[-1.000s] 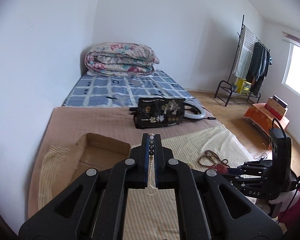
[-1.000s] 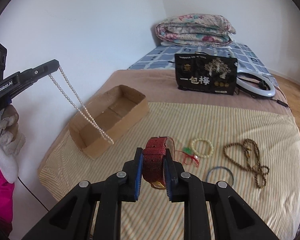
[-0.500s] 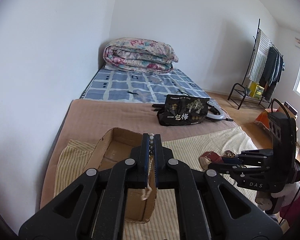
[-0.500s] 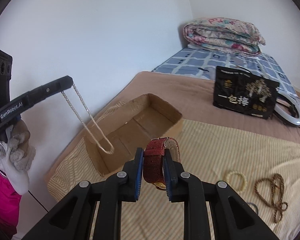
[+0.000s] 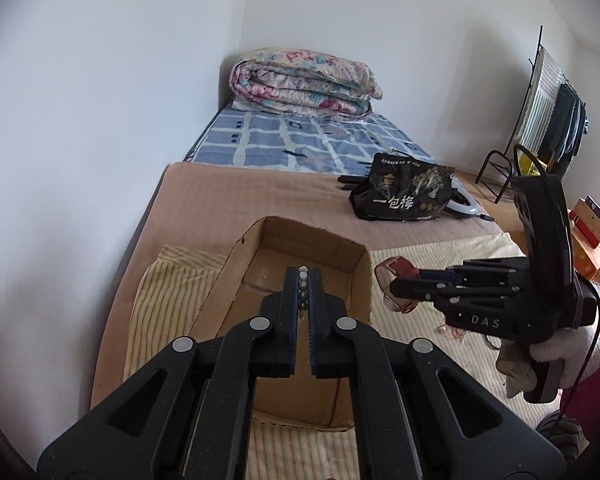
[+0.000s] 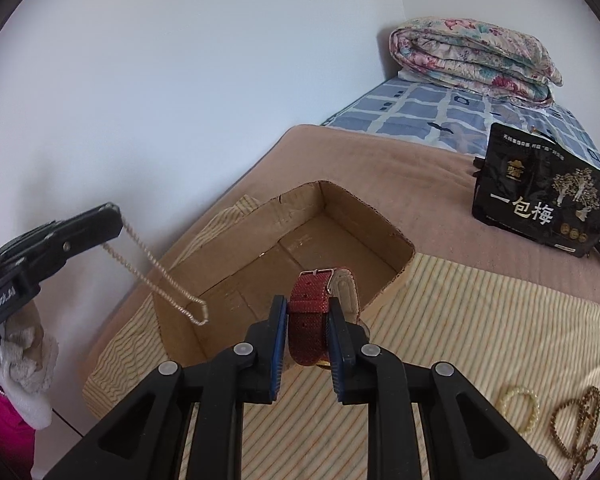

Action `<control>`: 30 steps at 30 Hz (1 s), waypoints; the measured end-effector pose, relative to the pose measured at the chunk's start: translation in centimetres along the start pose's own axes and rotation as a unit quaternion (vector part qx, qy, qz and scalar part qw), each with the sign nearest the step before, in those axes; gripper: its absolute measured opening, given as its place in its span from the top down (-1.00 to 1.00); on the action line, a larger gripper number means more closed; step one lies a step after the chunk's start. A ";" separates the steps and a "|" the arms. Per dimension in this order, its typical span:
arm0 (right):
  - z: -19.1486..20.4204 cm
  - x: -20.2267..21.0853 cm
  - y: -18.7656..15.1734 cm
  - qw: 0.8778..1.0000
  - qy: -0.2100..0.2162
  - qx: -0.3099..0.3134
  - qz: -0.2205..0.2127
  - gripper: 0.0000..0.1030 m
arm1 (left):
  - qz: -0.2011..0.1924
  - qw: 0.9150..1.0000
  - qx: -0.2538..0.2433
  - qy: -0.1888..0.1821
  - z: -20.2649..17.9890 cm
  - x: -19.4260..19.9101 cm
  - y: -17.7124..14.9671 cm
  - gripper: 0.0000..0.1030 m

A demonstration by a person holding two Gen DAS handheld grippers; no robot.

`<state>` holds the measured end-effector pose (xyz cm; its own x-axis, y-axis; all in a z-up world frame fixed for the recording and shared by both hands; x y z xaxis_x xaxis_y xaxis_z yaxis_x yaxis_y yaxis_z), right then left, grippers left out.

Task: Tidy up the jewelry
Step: 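Lift the pearl necklace and red watch and carry both over the cardboard box, then open the left gripper dropping pearls while the right gripper releases the watch into the box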

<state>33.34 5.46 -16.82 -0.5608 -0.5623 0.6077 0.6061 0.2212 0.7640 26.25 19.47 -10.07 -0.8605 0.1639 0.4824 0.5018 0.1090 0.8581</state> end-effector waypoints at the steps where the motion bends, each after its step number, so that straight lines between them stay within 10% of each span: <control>1: 0.0 -0.5 0.1 1.000 -0.001 0.001 0.002 0.65 | 0.002 1.000 0.002 0.002 0.3 -0.2 -0.3 0.97; 30: 0.2 -8.4 -1.3 0.998 -0.037 0.035 0.045 0.65 | 0.067 0.997 -0.013 0.046 3.3 -5.0 -7.6 0.97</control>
<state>37.17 10.10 -22.84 -0.5470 -0.4776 0.6876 0.6172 0.3249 0.7166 27.04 21.04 -19.62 -0.7907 0.0851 0.6063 0.6117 0.0672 0.7882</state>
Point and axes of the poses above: each gripper's, at about its wrist camera, not at the fingertips, and x roughly against the way its jaws point, z to its left, y to its top, the point moved 8 cm from there along -x, roughly the way its jaws point, and after that the axes turned 9 degrees about -z, right-handed, at the moved point
